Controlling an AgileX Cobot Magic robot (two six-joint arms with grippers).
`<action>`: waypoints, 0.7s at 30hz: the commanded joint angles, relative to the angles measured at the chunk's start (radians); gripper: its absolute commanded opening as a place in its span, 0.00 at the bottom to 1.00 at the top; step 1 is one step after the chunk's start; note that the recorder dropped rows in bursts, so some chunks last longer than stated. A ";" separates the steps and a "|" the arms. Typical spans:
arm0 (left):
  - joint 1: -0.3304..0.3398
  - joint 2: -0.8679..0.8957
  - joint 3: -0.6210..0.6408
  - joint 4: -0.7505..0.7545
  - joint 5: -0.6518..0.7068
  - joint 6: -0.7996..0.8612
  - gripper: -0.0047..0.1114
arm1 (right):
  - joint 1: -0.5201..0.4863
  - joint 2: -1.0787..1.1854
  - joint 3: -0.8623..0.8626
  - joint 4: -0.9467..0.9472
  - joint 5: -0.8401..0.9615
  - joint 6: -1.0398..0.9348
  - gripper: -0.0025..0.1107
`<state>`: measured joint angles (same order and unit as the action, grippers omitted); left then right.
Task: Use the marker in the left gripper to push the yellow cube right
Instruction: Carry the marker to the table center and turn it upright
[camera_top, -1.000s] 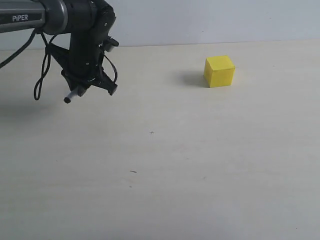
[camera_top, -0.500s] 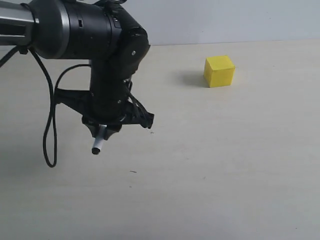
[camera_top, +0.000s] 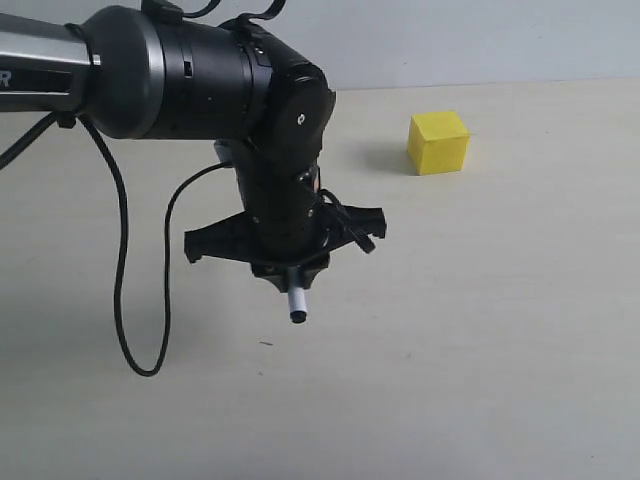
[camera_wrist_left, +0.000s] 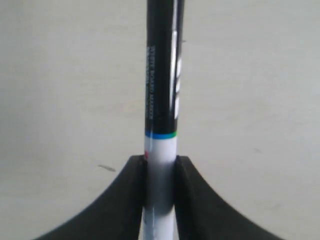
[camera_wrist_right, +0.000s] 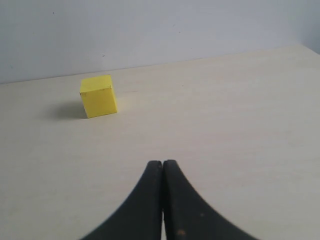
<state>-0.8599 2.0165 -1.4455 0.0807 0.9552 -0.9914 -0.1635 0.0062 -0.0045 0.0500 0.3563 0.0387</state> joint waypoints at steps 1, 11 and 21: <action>-0.006 -0.013 0.001 -0.015 -0.080 0.000 0.04 | 0.002 -0.006 0.004 0.000 -0.006 0.000 0.02; 0.015 -0.013 -0.112 -0.013 -0.050 0.150 0.04 | 0.002 -0.006 0.004 0.000 -0.006 0.000 0.02; 0.072 0.032 -0.198 -0.006 0.119 0.186 0.04 | 0.002 -0.006 0.004 0.000 -0.006 0.000 0.02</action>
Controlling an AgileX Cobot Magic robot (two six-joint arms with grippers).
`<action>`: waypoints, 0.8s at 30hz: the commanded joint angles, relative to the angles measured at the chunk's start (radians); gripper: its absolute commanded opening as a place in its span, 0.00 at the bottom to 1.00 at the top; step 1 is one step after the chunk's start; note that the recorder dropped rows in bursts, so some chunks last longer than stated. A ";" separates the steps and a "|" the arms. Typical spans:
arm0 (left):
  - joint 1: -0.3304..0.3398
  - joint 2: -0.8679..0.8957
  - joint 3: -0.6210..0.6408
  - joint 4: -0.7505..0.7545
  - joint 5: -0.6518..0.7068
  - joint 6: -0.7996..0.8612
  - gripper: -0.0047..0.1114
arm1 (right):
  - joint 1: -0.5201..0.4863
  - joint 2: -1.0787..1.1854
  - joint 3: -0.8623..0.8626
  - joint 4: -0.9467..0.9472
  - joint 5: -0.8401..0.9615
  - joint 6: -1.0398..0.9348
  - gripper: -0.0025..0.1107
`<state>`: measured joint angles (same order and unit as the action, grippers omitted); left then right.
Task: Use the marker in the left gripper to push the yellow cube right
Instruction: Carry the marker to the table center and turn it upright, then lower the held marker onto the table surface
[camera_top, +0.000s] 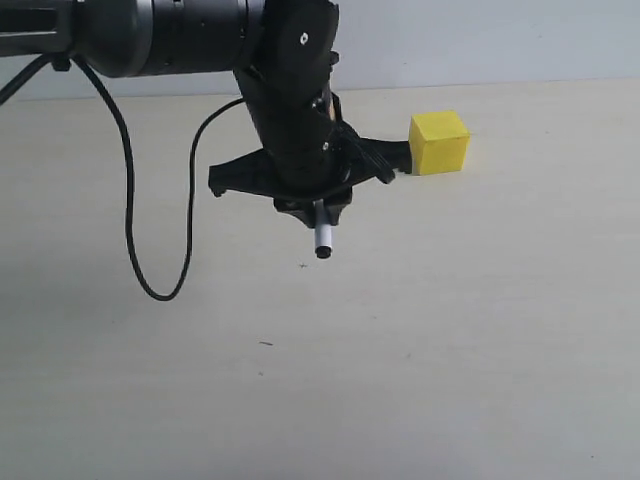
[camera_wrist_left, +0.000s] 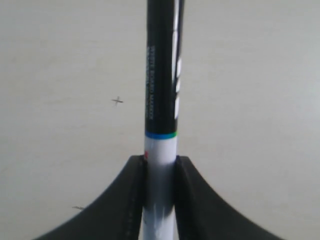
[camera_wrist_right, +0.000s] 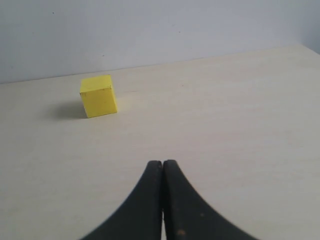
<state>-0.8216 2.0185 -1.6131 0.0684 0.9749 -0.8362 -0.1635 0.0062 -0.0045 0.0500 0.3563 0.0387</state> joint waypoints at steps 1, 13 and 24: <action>0.035 0.041 -0.033 0.006 0.107 0.041 0.04 | 0.002 -0.006 0.004 0.000 -0.006 0.000 0.02; 0.049 0.162 -0.051 0.004 0.072 0.073 0.04 | 0.002 -0.006 0.004 0.000 -0.004 0.000 0.02; 0.054 0.205 -0.052 -0.012 0.010 0.067 0.04 | 0.002 -0.006 0.004 0.002 -0.004 0.000 0.02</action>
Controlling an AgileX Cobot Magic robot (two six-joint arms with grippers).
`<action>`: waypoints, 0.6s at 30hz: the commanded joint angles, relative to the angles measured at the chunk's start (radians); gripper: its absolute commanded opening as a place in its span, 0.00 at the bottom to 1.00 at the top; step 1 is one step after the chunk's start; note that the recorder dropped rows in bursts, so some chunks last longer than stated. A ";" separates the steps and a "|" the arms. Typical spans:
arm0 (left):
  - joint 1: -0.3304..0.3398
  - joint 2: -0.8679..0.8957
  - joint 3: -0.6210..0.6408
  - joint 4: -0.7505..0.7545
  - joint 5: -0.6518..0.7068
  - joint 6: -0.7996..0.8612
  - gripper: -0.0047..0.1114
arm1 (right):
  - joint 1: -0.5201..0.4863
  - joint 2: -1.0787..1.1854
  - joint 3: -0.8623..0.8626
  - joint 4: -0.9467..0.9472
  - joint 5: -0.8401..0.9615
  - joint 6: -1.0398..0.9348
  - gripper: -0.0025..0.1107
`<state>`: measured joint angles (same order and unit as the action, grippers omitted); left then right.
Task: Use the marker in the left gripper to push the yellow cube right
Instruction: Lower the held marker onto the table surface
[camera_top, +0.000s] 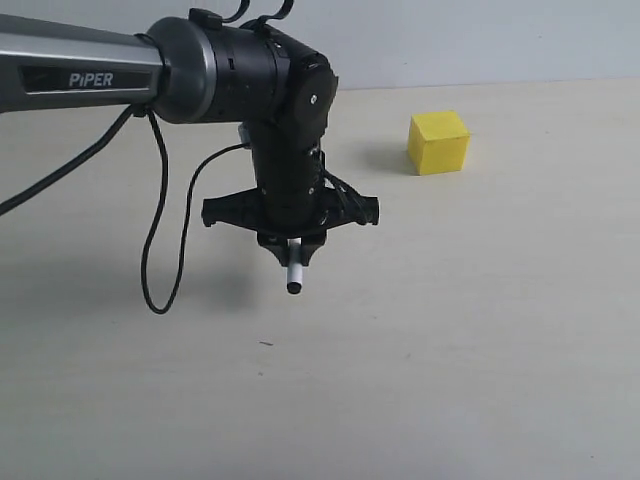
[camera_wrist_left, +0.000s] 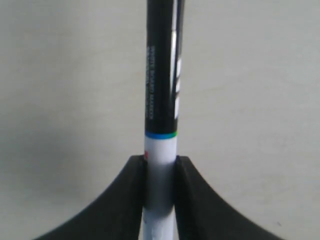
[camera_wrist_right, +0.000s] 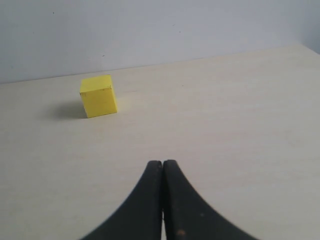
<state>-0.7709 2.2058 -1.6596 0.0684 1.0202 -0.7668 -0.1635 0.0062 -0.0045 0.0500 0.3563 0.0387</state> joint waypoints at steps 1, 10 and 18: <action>0.003 0.032 -0.006 -0.029 -0.045 -0.002 0.04 | 0.002 -0.006 0.004 0.002 -0.004 0.000 0.02; 0.027 0.040 -0.006 -0.050 -0.047 -0.002 0.04 | 0.002 -0.006 0.004 -0.001 -0.004 0.000 0.02; 0.027 0.040 -0.006 -0.052 -0.070 0.005 0.04 | 0.002 -0.006 0.004 -0.001 -0.004 0.000 0.02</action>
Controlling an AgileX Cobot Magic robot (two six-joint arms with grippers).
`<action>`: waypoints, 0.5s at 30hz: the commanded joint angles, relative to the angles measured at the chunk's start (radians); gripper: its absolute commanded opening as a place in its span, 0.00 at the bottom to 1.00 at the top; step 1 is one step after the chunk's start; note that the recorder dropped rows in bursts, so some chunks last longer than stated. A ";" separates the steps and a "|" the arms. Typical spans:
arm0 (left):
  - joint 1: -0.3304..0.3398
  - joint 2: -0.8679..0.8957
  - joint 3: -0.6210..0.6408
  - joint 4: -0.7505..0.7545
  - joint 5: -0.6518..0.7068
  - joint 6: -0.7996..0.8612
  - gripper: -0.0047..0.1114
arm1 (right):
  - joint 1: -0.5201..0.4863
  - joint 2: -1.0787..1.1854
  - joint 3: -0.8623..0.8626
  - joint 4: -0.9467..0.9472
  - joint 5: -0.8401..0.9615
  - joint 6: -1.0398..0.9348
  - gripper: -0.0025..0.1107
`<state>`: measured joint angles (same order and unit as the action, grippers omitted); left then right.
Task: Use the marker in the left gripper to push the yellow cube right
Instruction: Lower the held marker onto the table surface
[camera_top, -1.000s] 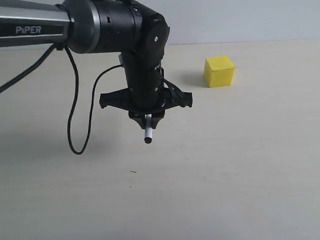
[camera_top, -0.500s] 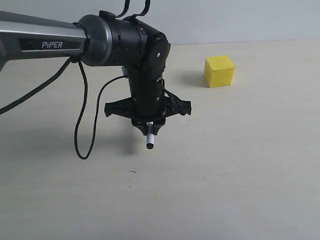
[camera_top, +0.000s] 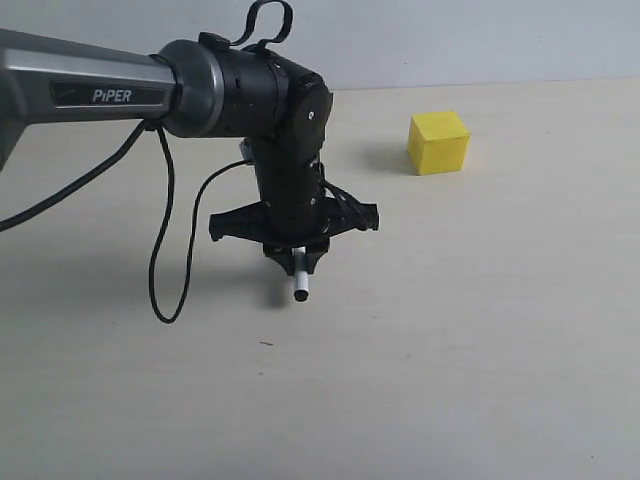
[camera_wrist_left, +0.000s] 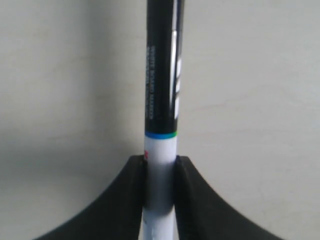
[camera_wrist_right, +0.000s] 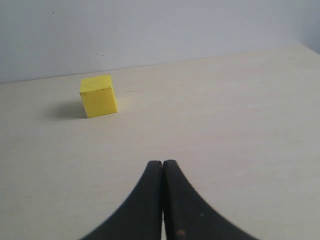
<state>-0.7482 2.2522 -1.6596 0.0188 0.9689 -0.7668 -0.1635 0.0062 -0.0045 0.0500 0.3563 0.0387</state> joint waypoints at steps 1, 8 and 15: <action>0.004 -0.007 -0.006 -0.002 -0.022 0.005 0.04 | 0.002 -0.006 0.004 -0.001 -0.004 0.000 0.02; 0.009 -0.007 -0.006 0.000 -0.042 0.001 0.04 | 0.002 -0.006 0.004 -0.001 -0.004 0.000 0.02; 0.032 -0.007 -0.006 0.008 -0.055 0.001 0.04 | 0.002 -0.006 0.004 -0.001 -0.004 0.000 0.02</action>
<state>-0.7258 2.2522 -1.6596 0.0188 0.9247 -0.7668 -0.1635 0.0062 -0.0045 0.0500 0.3563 0.0387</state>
